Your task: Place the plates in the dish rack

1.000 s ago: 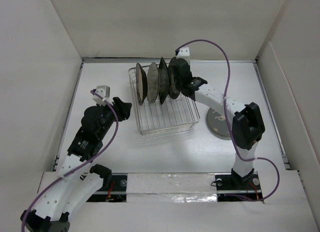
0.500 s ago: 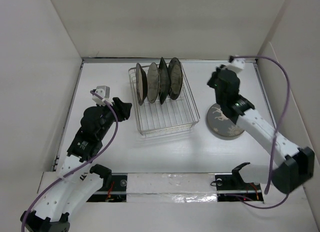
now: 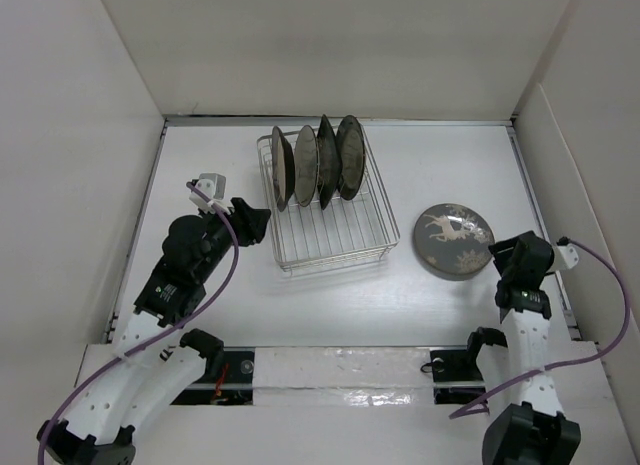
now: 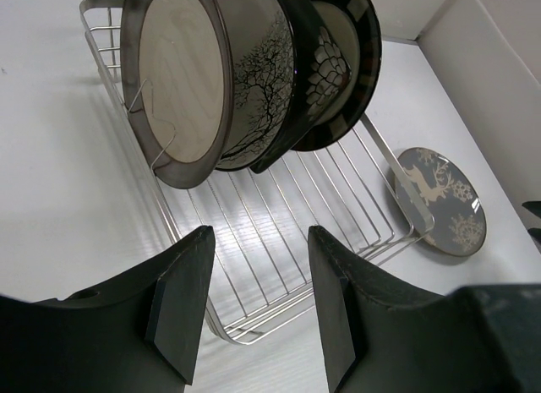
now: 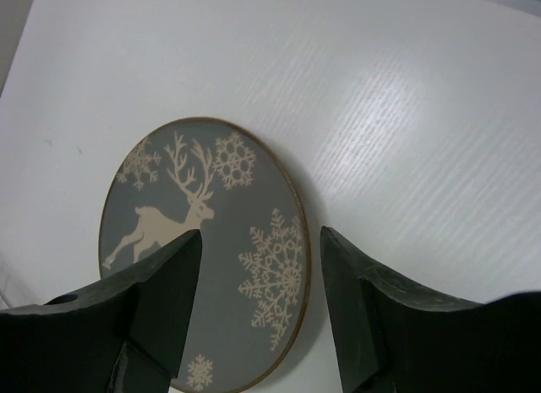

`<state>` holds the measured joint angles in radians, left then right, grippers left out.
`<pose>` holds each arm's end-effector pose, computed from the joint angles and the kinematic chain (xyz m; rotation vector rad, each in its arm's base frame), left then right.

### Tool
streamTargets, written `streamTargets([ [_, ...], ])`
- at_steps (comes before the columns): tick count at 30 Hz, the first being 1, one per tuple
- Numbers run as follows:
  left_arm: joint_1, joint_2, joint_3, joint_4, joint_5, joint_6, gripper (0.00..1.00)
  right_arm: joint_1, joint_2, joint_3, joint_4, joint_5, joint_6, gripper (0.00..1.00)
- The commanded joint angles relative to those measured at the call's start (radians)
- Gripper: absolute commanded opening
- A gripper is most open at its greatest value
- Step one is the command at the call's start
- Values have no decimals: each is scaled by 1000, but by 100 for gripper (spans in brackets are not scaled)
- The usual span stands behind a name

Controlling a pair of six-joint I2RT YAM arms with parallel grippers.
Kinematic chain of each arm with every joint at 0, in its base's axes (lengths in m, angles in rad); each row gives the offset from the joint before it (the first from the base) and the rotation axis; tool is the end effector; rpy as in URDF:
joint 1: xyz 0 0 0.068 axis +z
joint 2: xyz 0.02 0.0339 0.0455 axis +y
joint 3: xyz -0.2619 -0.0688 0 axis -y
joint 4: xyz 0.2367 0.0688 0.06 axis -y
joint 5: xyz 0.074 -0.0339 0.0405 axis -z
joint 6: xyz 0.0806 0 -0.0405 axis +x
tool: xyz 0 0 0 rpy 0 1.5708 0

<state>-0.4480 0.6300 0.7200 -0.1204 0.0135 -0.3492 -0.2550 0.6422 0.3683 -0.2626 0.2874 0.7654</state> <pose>0.1737 -0.0847 0.3441 0.0916 1.6347 -0.6266 0.1727 -0.0686 0.1868 1.1630 1.7282 0.0074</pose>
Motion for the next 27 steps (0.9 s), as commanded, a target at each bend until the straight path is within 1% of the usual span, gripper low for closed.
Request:
streamTargets([
  [1,-4,-10,18,48,9,3,45,-76,0,0,-6,-135,18,65],
  [4,-4,-30,15,45,9,3,45,-141,109,-28,45,-250,15,65],
  [5,-4,-33,19,44,8,3,45,-171,175,-51,66,-273,17,65],
  [6,-4,-35,19,44,9,1,45,-184,204,-60,112,-340,20,65],
  [8,-4,-38,19,44,14,1,45,-204,291,-81,187,-407,9,65],
  [11,-4,-36,19,44,8,3,45,-204,362,-89,249,-461,-9,64],
  [15,-4,-27,19,45,13,3,45,-213,451,-111,383,-523,11,63],
  [17,-4,-30,21,42,3,4,45,-213,520,-120,430,-545,20,59],
  [18,-4,-29,19,42,0,4,45,-222,546,-123,483,-565,34,57],
  [19,-4,-27,19,42,-4,4,45,-222,600,-129,509,-576,37,52],
  [21,-4,-24,19,42,-4,6,45,-233,652,-131,572,-594,44,42],
  [22,-4,-21,19,42,-3,6,45,-243,672,-132,592,-614,45,22],
  [23,-4,-19,19,41,-4,6,45,-254,695,-138,614,-631,46,11],
  [24,-4,-18,21,41,-4,6,45,-263,692,-140,631,-633,57,3],
  [25,-4,-15,19,41,-4,6,45,-263,680,-140,632,-631,61,0],
  [27,-4,-13,19,41,-3,7,45,-263,593,-141,623,-614,80,0],
])
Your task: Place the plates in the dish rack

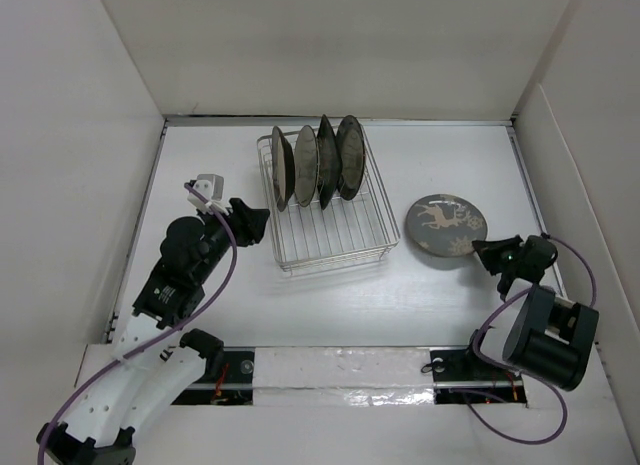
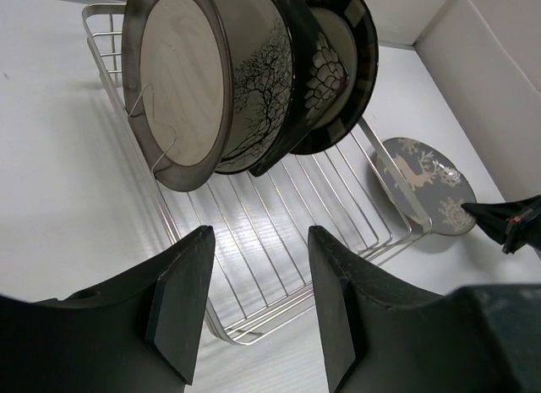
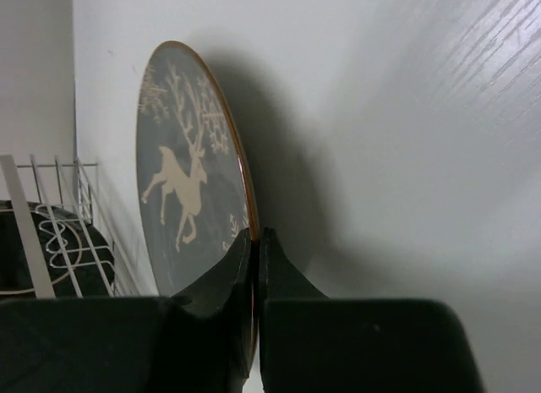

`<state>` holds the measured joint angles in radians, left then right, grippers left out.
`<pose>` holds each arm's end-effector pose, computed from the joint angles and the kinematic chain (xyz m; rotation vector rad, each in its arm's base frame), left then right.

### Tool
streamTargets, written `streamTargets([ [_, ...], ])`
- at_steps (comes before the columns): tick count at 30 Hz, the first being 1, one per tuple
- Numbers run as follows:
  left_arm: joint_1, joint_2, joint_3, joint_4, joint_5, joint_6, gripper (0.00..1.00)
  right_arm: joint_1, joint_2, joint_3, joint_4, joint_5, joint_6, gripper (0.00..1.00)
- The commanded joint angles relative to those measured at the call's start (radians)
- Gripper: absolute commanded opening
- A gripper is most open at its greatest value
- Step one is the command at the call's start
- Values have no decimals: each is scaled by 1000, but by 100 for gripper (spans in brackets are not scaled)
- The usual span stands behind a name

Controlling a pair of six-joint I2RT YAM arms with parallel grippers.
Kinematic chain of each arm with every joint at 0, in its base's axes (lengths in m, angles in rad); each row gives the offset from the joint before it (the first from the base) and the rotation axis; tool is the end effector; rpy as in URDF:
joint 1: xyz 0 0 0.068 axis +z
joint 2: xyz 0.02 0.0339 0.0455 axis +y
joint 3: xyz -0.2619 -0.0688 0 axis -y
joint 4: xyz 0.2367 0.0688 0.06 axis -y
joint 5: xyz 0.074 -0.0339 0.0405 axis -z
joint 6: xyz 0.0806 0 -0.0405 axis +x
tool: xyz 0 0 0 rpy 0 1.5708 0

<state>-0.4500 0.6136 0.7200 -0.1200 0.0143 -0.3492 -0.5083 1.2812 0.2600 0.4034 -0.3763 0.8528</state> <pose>0.1701 -0.0834 0.3470 0.0931 1.6179 -0.6326 0.2253 -0.0916 0.1077 1.2121 1.8397 0.6053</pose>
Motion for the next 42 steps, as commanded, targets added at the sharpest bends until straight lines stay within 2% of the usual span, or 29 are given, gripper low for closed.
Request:
streamTargets([
  [1,-3,6,19,40,-5,7,45,-10,-89,-28,-52,51,3,0],
  [5,-3,17,18,39,-5,7,45,46,-383,43,-119,123,40,0],
  [6,-3,18,18,40,-5,7,45,74,-484,80,-171,205,19,0],
  [9,8,32,16,46,-2,6,45,216,-552,270,-245,391,-68,0],
  [10,8,37,16,48,-1,4,45,296,-539,379,-253,440,-92,0],
  [13,19,38,16,48,0,6,45,414,-461,533,-255,567,-199,0],
  [17,28,40,16,46,3,4,45,646,-219,828,-279,704,-345,0],
  [24,37,49,16,45,4,6,45,841,87,1181,-377,904,-549,0],
  [30,37,51,18,40,-2,6,45,892,144,1256,-379,1001,-612,0],
  [36,37,55,21,45,-1,6,45,892,158,1266,-379,967,-632,0],
  [42,37,49,19,45,-2,4,45,974,214,1285,-376,978,-682,0],
])
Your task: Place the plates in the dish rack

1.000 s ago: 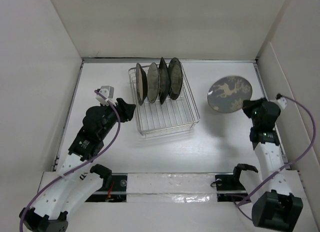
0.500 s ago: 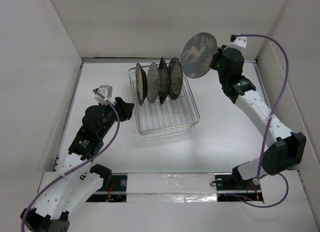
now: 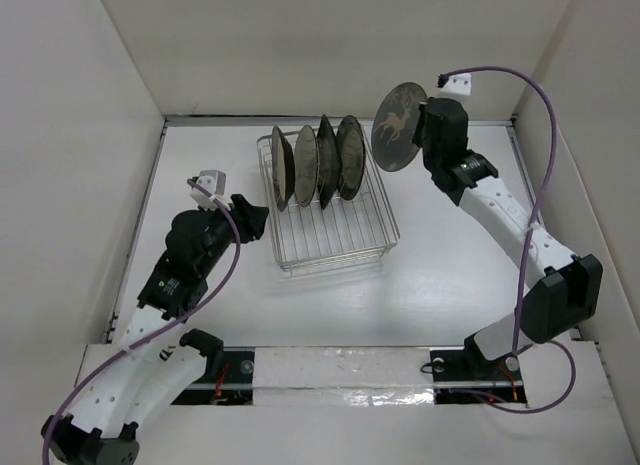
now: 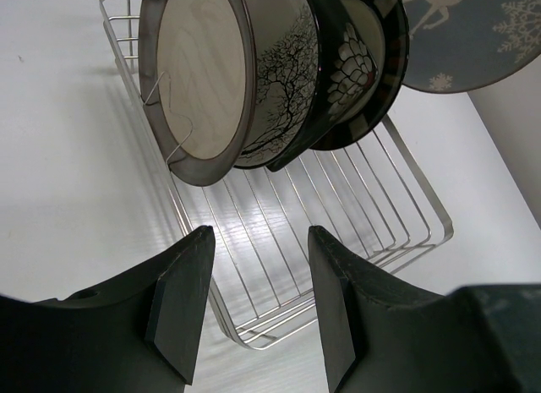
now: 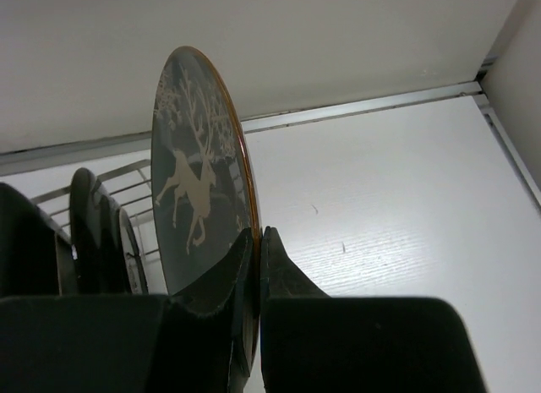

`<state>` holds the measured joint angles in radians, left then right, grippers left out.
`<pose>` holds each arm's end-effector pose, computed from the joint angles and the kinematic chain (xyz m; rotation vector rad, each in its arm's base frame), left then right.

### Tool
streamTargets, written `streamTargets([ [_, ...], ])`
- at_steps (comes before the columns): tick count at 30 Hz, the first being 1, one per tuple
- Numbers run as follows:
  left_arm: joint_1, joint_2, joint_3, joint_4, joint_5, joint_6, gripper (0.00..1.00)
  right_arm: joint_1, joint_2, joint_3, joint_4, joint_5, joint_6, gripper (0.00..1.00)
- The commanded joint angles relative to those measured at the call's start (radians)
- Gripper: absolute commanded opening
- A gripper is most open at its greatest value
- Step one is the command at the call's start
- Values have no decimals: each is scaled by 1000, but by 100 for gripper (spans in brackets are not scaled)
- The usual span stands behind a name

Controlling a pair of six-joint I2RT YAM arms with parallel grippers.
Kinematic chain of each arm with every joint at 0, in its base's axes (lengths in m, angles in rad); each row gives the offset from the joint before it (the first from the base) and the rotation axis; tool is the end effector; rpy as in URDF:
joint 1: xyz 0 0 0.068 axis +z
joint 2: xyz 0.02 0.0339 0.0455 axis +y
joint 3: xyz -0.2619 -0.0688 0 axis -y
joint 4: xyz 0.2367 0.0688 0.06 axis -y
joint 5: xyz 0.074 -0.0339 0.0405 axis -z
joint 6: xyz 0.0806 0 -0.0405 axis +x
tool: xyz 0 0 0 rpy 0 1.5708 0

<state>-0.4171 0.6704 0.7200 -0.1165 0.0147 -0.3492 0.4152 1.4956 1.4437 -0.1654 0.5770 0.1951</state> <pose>0.1846 -0.0831 0.3375 0.0682 1.6702 -0.5958 0.3637 0.1123 0.3918 0.2168 1.7396 -0.0712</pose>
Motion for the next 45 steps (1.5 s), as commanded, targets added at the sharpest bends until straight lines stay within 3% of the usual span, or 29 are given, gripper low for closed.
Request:
streamTargets([
  [1,5,0,19,41,2,6,45,51,11,107,191,32,-32,0],
  [25,5,0,16,44,11,3,45,220,244,231,245,259,-315,0],
  [45,5,-15,15,43,13,3,45,209,288,124,210,184,-74,0],
])
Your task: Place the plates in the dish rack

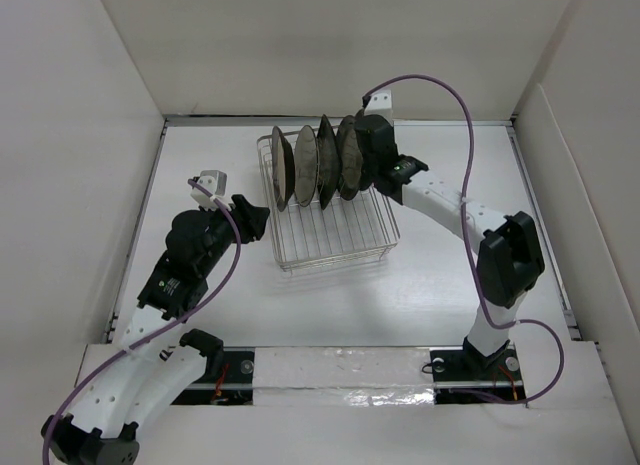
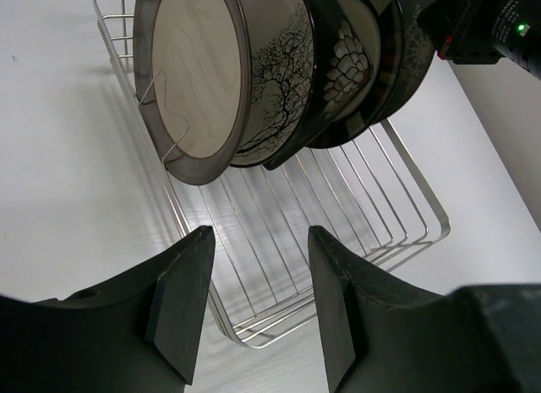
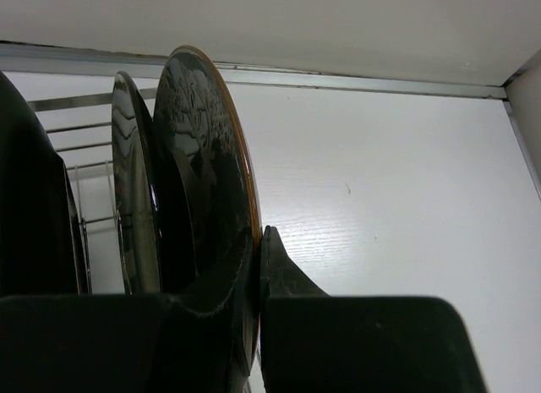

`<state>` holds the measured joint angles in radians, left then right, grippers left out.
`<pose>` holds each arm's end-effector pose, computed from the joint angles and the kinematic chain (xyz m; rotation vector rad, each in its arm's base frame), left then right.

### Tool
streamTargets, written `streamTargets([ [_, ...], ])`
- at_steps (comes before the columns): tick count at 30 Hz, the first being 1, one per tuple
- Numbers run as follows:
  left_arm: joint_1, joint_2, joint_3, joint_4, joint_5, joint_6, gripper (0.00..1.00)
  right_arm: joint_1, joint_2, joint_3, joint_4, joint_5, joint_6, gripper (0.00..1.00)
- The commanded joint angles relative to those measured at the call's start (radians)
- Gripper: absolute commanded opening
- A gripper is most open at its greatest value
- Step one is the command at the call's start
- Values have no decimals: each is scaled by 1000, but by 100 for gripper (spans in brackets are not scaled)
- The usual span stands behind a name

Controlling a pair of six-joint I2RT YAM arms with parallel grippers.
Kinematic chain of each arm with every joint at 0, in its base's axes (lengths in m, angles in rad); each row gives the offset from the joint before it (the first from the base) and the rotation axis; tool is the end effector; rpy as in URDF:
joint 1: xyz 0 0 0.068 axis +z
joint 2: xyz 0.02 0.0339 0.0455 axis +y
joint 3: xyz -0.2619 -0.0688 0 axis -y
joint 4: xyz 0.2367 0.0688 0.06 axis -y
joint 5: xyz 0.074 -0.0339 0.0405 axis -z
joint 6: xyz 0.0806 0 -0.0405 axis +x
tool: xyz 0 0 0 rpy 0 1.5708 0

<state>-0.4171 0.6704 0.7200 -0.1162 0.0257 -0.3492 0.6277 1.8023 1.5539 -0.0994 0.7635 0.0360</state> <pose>0.1843 -0.0839 0.3376 0.0769 1.6705 -0.6048 0.3958 0.2183 0.3233 -0.0392 1.8272 -0.2658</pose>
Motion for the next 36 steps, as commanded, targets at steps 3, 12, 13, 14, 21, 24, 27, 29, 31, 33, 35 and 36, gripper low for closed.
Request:
streamTargets([
  [3,5,-6,13,44,16,3,45,-3,-18,0,141,-6,113,7],
  [12,5,-20,10,46,7,3,45,-13,-64,-18,132,-32,180,32],
  [13,5,-17,15,43,2,1,45,-13,-67,-15,124,-33,189,34],
  [14,5,-12,16,43,0,3,45,-13,-73,-14,122,-33,189,34],
  [21,5,-9,16,41,-4,3,45,-34,-164,-38,113,-20,194,44],
  [24,5,-8,13,41,2,6,45,-63,-245,-96,109,-38,215,53],
  [27,5,-11,18,44,-10,7,45,-89,-372,-240,153,-84,228,63],
  [29,5,0,19,39,-3,10,45,-108,-498,-343,214,-139,240,70],
  [31,5,-2,21,41,-3,13,45,-137,-593,-521,295,-180,266,83],
  [33,5,-3,22,47,-16,16,46,-176,-737,-691,328,-208,300,97],
  [35,5,3,30,43,-67,19,46,-206,-823,-803,381,-243,358,99],
  [36,5,6,32,36,-78,19,46,-220,-893,-913,410,-251,373,99],
])
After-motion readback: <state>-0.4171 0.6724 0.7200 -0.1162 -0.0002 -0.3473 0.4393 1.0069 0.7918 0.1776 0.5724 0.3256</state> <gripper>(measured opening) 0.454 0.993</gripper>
